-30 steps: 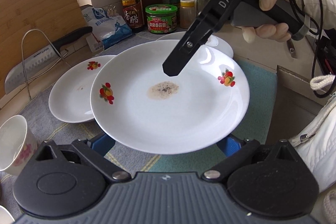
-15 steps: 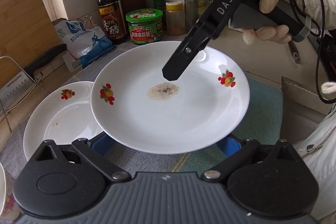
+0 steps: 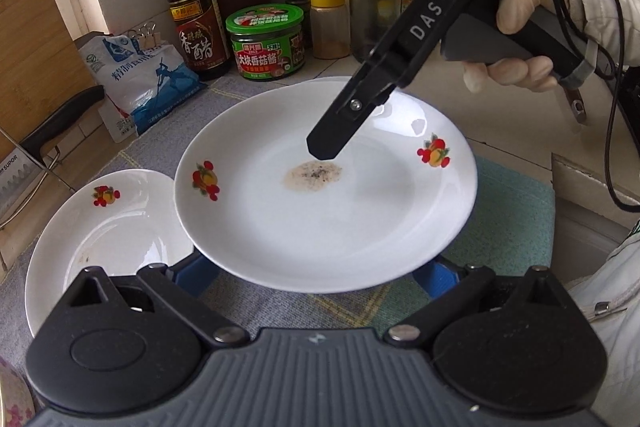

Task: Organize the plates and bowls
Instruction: 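Lower the stained plate onto the placed plate and open the right tool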

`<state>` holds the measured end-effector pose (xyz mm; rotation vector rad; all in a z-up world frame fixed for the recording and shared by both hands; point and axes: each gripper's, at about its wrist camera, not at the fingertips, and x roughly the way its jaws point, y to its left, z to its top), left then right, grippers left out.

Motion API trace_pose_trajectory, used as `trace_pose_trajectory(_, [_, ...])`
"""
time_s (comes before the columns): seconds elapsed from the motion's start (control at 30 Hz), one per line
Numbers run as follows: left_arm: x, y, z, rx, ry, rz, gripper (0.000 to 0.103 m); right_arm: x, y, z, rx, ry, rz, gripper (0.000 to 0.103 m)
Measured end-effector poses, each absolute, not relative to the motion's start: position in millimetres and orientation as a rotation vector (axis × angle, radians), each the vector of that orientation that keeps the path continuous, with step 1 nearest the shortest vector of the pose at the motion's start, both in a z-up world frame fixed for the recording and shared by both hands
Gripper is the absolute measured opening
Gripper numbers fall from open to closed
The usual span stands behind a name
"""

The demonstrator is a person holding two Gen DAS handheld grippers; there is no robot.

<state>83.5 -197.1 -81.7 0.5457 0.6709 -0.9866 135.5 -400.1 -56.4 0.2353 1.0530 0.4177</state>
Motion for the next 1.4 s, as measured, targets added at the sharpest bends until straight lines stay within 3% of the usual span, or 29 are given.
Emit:
trace_pose_trajectory(0.77, [97, -234, -92, 0.655, 0.705, -1.003, 0.102, 132, -428, -70, 0.276, 1.05, 0.369, 0.1])
trace_pose_trajectory(1.4, [107, -219, -97, 0.641, 0.656, -1.064, 0.102, 111, -429, -54, 0.302, 1.043, 0.21, 0.103])
